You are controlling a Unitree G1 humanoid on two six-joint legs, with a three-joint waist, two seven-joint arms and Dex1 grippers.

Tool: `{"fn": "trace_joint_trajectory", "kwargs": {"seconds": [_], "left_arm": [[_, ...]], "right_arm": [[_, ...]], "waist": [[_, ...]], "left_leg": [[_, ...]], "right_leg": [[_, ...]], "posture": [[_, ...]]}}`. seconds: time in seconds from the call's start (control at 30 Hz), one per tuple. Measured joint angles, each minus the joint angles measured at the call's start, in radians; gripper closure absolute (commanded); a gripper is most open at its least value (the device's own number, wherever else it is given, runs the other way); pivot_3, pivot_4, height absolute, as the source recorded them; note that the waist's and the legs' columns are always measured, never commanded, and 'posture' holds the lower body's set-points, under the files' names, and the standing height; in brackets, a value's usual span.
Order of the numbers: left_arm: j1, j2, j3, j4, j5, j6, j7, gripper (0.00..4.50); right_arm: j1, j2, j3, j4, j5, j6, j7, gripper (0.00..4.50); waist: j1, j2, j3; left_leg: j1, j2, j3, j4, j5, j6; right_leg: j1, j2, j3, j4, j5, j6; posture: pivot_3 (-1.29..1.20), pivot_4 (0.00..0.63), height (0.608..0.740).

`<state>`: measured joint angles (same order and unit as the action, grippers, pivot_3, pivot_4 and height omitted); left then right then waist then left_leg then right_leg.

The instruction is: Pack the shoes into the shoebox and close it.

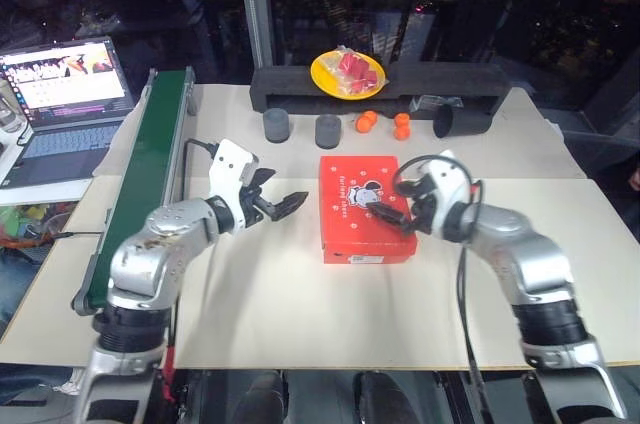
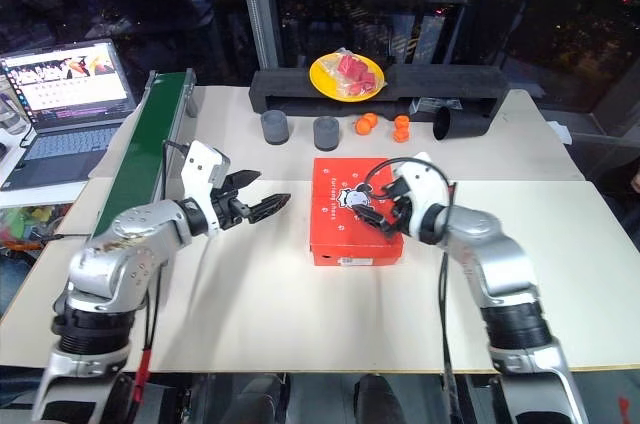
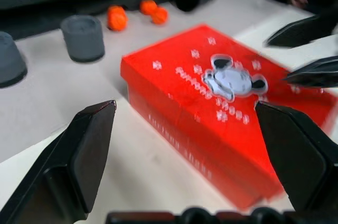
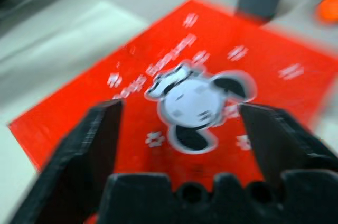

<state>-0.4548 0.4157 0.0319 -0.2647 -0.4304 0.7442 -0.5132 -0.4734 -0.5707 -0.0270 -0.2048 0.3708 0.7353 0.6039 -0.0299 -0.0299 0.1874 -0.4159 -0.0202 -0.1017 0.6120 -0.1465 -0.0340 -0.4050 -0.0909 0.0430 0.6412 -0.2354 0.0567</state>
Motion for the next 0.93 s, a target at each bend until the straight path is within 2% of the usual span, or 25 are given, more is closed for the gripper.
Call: {"fn": "trace_joint_trajectory", "kwargs": {"seconds": [0.07,0.2,0.37,0.5,0.6,0.7,0.93], "left_arm": [[0.01,-0.04,0.018,0.016,0.023,-0.063,0.05,0.0],[0.041,-0.072,0.052,0.063,0.081,-0.184,0.116,0.0],[0.201,-0.094,0.031,0.176,0.176,-0.341,0.141,0.0],[0.24,-0.132,0.02,0.253,0.206,-0.435,0.15,0.0],[0.248,-0.145,0.016,0.285,0.226,-0.515,0.143,0.0],[0.279,-0.152,0.005,0.316,0.233,-0.561,0.126,0.0],[0.304,-0.169,-0.008,0.349,0.235,-0.591,0.106,0.0]], "right_arm": [[0.053,-0.04,-0.062,-0.017,-0.021,-0.001,-0.042,0.08],[0.143,-0.048,-0.135,-0.01,-0.082,-0.044,-0.122,0.08],[0.313,0.042,-0.224,0.008,-0.155,-0.153,-0.265,0.08],[0.389,0.083,-0.204,0.005,-0.241,-0.221,-0.356,0.08],[0.451,0.163,-0.193,-0.004,-0.254,-0.309,-0.39,0.08],[0.498,0.222,-0.19,0.045,-0.246,-0.391,-0.39,0.08],[0.53,0.269,-0.191,0.094,-0.229,-0.5,-0.365,0.08]], "waist": [[0.007,0.0,0.0],[0.009,0.0,-0.001],[0.012,0.0,-0.001],[0.014,0.0,-0.001],[0.013,0.0,-0.002],[0.012,0.0,-0.003],[0.013,0.0,-0.003]], "left_leg": [[0.0,0.0,0.0,0.001,0.0,0.0],[0.001,0.0,0.001,0.0,0.0,0.0],[0.001,0.0,0.002,-0.001,0.0,0.001],[0.001,0.0,0.003,0.002,0.0,0.0],[0.004,0.001,0.003,0.002,0.0,0.0],[0.004,0.001,0.004,0.001,0.0,0.0],[0.004,0.002,0.004,0.001,0.0,0.0]], "right_leg": [[0.0,0.0,0.0,0.0,0.0,0.0],[0.001,0.0,0.001,-0.001,-0.003,0.004],[0.001,0.0,0.002,-0.001,0.001,-0.002],[0.001,0.0,0.001,-0.001,-0.002,0.003],[0.004,0.0,0.001,-0.001,-0.002,0.004],[0.003,0.0,0.002,-0.001,-0.003,0.004],[0.003,0.0,0.002,-0.001,-0.003,0.003]], "posture": [[0.0,0.15,0.74],[0.0,0.15,0.74],[0.0,0.15,0.74],[0.0,0.15,0.74],[0.0,0.15,0.74],[0.0,0.15,0.74],[0.0,0.15,0.74]]}}
